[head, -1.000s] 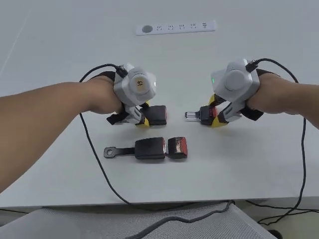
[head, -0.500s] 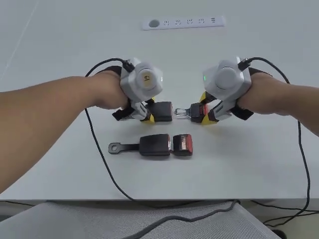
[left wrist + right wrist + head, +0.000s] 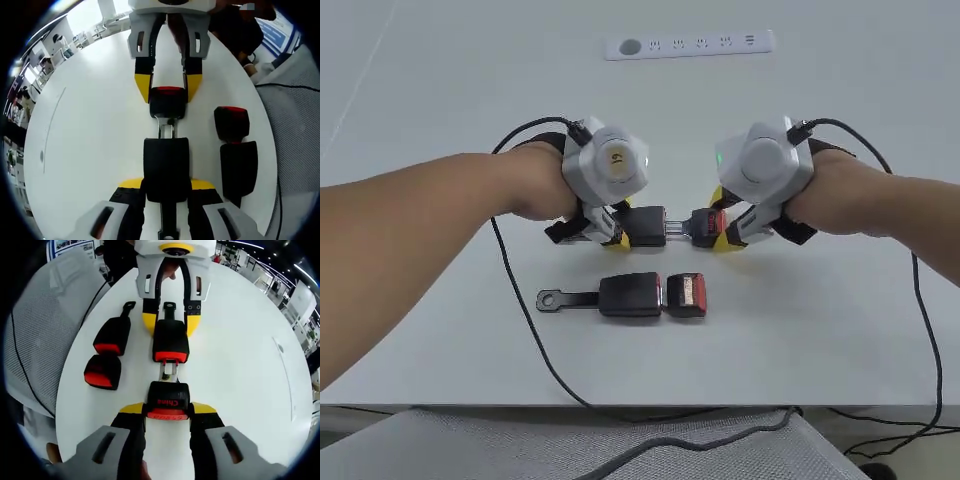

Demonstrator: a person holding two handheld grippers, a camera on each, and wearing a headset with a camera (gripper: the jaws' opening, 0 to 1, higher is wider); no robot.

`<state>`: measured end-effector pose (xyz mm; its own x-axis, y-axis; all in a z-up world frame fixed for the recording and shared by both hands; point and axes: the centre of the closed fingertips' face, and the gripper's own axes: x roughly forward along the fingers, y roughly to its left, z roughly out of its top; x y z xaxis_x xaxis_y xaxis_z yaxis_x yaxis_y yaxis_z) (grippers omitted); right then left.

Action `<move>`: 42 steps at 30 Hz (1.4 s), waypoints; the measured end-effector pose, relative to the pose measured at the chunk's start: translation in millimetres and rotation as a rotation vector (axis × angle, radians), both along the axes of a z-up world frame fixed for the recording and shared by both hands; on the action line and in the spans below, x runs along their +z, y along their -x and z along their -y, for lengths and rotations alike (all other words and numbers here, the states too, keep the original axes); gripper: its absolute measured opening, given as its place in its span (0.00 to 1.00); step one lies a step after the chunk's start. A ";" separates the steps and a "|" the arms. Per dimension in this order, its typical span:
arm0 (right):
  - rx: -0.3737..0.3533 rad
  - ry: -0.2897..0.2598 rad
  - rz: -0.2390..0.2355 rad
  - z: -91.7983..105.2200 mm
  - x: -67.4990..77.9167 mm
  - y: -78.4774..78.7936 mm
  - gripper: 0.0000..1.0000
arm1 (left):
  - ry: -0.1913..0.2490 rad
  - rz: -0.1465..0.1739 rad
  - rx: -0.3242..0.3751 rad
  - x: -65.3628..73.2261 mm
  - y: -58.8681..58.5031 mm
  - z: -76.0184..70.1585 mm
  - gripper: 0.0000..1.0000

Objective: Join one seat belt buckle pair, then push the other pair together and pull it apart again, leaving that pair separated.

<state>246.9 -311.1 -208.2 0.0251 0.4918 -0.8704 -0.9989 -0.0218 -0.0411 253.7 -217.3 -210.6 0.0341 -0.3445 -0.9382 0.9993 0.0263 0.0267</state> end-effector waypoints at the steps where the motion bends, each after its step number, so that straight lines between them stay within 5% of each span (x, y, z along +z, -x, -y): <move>1: 0.004 -0.001 0.004 -2.2 0.1 0.3 0.32 | -0.001 -0.004 0.005 0.4 0.5 0.7 0.33; 42: -0.021 -0.016 -0.001 -23.5 0.2 -1.5 0.30 | 0.015 0.000 -0.025 1.0 3.1 3.7 0.32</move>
<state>248.4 -287.5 -208.0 0.0345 0.5054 -0.8622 -0.9992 0.0000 -0.0400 250.7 -221.0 -209.6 0.0252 -0.3595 -0.9328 0.9997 0.0019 0.0263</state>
